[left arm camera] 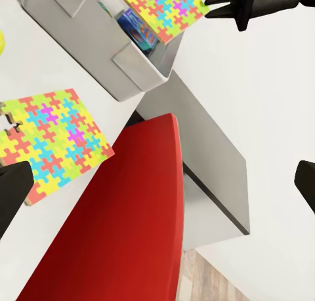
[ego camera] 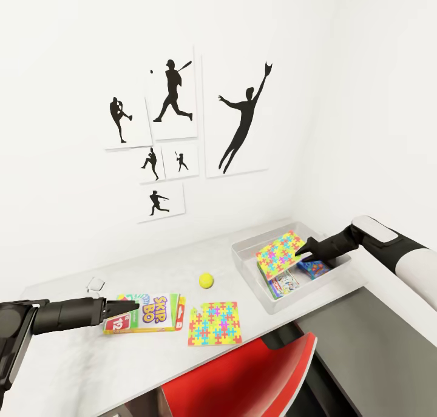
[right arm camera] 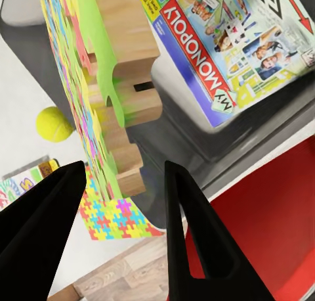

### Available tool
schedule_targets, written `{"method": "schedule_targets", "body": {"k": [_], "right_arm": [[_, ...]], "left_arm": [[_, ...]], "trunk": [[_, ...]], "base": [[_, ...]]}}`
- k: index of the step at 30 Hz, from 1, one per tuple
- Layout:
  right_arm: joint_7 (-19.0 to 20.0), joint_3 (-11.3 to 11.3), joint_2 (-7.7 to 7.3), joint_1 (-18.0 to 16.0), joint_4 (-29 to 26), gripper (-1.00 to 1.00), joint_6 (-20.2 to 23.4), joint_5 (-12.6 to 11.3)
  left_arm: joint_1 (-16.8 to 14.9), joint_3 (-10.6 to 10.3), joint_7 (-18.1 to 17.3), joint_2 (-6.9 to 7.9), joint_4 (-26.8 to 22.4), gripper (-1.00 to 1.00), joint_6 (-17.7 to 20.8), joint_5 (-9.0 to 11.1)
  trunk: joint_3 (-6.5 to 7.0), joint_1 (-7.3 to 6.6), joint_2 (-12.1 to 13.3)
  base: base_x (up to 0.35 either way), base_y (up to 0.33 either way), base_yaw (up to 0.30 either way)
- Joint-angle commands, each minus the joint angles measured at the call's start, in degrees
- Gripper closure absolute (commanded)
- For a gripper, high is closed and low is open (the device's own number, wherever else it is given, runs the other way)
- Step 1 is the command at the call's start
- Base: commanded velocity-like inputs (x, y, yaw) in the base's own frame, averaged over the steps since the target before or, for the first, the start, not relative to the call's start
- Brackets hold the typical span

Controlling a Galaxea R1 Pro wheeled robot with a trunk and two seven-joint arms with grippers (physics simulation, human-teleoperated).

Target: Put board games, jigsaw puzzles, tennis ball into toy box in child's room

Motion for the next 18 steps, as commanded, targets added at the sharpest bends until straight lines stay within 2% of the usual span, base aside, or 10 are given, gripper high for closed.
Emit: {"method": "schedule_targets", "body": {"k": [1, 18], "right_arm": [[-0.38, 0.28, -0.04, -0.1, -0.09, 1.0, 0.0, -0.53], [-0.39, 0.21, -0.05, -0.19, -0.07, 1.0, 0.0, -0.5]], "left_arm": [[-0.06, 0.02, -0.45, 0.0, -0.06, -1.0, 0.6, -0.47], [-0.06, 0.07, -0.43, 0.0, -0.06, -1.0, 0.6, -0.45]], "trunk": [[-0.13, 0.04, -0.13], [-0.13, 0.04, -0.13]], "base": [[0.0, 0.0, 0.0], [0.0, 0.0, 0.0]]}}
